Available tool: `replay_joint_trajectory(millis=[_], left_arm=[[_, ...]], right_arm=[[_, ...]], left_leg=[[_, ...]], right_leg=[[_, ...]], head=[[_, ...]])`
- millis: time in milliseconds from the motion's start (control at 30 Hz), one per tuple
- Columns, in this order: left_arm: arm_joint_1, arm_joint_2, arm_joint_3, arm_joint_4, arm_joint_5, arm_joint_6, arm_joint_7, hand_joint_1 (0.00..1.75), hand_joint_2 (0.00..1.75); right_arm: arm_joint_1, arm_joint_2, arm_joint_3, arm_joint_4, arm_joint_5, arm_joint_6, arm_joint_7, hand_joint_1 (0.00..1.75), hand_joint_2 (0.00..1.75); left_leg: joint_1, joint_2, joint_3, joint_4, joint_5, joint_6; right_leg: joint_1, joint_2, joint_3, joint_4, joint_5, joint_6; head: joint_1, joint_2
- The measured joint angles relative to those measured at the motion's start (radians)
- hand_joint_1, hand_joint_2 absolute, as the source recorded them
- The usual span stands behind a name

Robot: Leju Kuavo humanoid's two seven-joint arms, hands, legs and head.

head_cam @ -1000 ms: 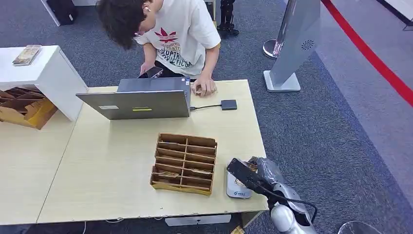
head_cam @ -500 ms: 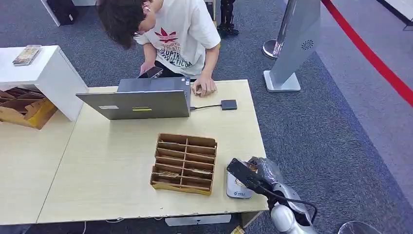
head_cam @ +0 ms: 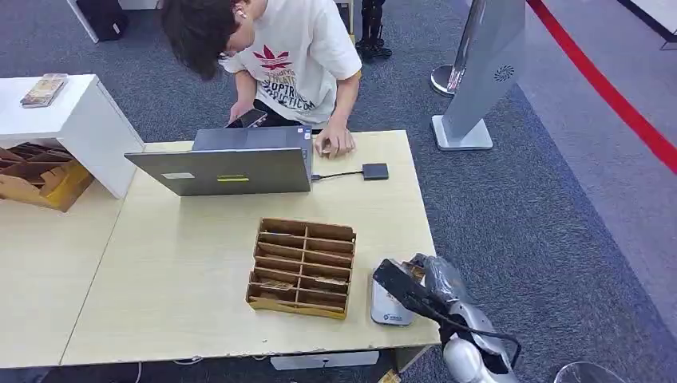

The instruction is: Pass the card to the sensor for recognition and then transmit it.

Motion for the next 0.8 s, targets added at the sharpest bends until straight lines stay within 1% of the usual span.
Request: replay_joint_trajectory(millis=[67,367,467,533,700,800], left_arm=[[0.001,0.0,0.0,0.0,0.0,0.002,-0.004,0.0,0.0],[0.001,-0.001,0.0,0.0,0.001,0.003,-0.004,0.0,0.0],[0.002,-0.001,0.0,0.0,0.002,0.003,-0.006,0.0,0.0],[0.002,-0.003,0.0,0.0,0.003,0.008,-0.012,0.0,0.0],[0.006,-0.011,0.0,0.0,0.003,0.026,-0.033,0.0,0.0],[0.009,-0.016,0.0,0.0,0.003,0.033,-0.045,0.0,0.0]], right_arm=[[0.01,0.009,0.0,-0.032,0.014,-0.026,-0.008,1.75,1.75],[0.028,0.024,-0.002,-0.088,0.022,-0.027,-0.009,1.75,1.75],[0.034,0.026,-0.004,-0.097,0.024,-0.054,-0.032,1.75,1.75],[0.045,0.038,-0.007,-0.13,0.027,-0.107,-0.07,1.75,1.75],[0.087,0.075,-0.008,-0.32,0.033,-0.263,-0.172,1.75,1.75],[0.118,0.096,-0.008,-0.427,0.006,-0.361,-0.252,1.75,1.75]], left_leg=[[0.0,0.0,0.0,0.0,0.0,0.0],[0.0,0.0,0.0,0.0,0.0,0.0],[0.0,0.0,0.0,0.0,0.0,0.0],[0.0,0.0,0.0,0.0,0.0,0.0],[0.0,-0.001,-0.001,0.0,0.0,0.0],[0.0,-0.001,-0.001,0.0,0.0,0.0]], right_leg=[[0.0,0.0,0.0,0.0,0.0,0.0],[0.0,0.0,0.0,0.0,0.0,0.0],[0.0,0.0,0.0,0.0,0.0,0.0],[0.0,0.0,0.0,0.0,0.0,0.0],[0.0,0.0,-0.001,0.0,-0.001,0.0],[0.0,0.0,-0.001,0.0,-0.001,0.0]], head=[[0.0,0.0],[0.0,0.0],[0.0,0.0],[0.0,0.0],[0.0,0.0],[0.0,0.0]])
